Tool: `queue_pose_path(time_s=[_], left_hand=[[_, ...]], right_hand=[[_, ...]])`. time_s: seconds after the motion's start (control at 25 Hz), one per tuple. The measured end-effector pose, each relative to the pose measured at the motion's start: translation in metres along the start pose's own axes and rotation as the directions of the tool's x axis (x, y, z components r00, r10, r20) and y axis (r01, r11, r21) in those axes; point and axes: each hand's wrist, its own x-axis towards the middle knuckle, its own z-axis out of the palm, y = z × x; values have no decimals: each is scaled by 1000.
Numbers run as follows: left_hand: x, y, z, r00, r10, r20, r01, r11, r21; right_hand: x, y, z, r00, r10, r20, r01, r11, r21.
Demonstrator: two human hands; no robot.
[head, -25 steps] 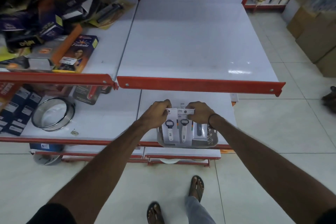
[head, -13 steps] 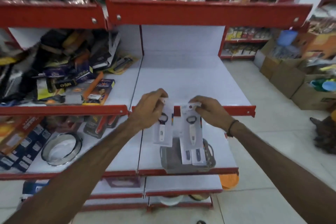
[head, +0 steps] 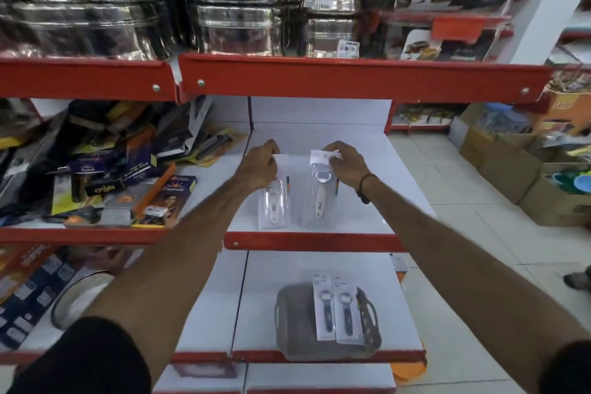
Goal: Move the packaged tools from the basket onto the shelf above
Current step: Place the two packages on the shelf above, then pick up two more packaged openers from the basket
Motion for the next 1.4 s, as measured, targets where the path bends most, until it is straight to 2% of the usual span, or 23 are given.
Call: queue_pose_path(time_s=[0.08,0.16,0.28,0.36,0.44,0.52,0.64,0.72,0.8,0.88,0.92,1.0,1.08,1.16,1.2,1.28,1.4], left_hand=[[5,-13,22,994,-75,85,77,997,-13],[8,-20,37,986,-106,132,108,994,-7],[12,-30,48,980,-112,164,111,994,19],[13,-35,50,973,-130,193,116,990,85],[9,-40,53,963,-158,220,113,972,207],[-3,-38,51,969,-137,208,86,968,236],[-40,-16,50,998,62,26,-66,968,240],[-74,6,55,978,175,-116,-139,952,273],[-109,27,64,949,229,-215,-175,954,244],[-142,40,79,919,275,-281,-223,954,202],[-155,42,89,904,299,-306,-253,950,181],[-180,40,116,894,346,-285,-315,937,151],[-196,27,148,915,371,-160,-349,925,151],[-196,6,188,958,280,56,-285,946,157],[-191,-7,205,969,182,166,-211,961,180],[-177,-34,234,947,11,320,-100,960,262],[-153,-58,269,886,-105,452,-67,935,349]], right_hand=[[7,12,13,993,72,94,-68,997,-40],[8,22,24,981,80,175,-70,996,-62],[14,31,34,976,77,205,-61,995,-80],[14,35,34,968,70,241,-12,972,-235],[9,41,33,967,34,253,96,870,-483],[-3,43,30,980,-84,181,172,815,-553],[-34,39,27,946,-322,-29,261,812,-522],[-67,40,28,856,-488,-172,331,772,-542],[-103,47,27,736,-614,-286,395,732,-556],[-137,60,28,655,-673,-344,441,710,-549],[-152,70,31,648,-681,-341,462,707,-535],[-178,98,39,683,-676,-276,481,701,-527],[-194,133,52,791,-591,-159,431,723,-540],[-195,168,64,935,-356,-5,292,774,-562],[-190,180,70,975,-205,81,213,786,-581],[-173,203,79,971,65,231,97,774,-625],[-136,236,88,891,270,366,40,756,-653]])
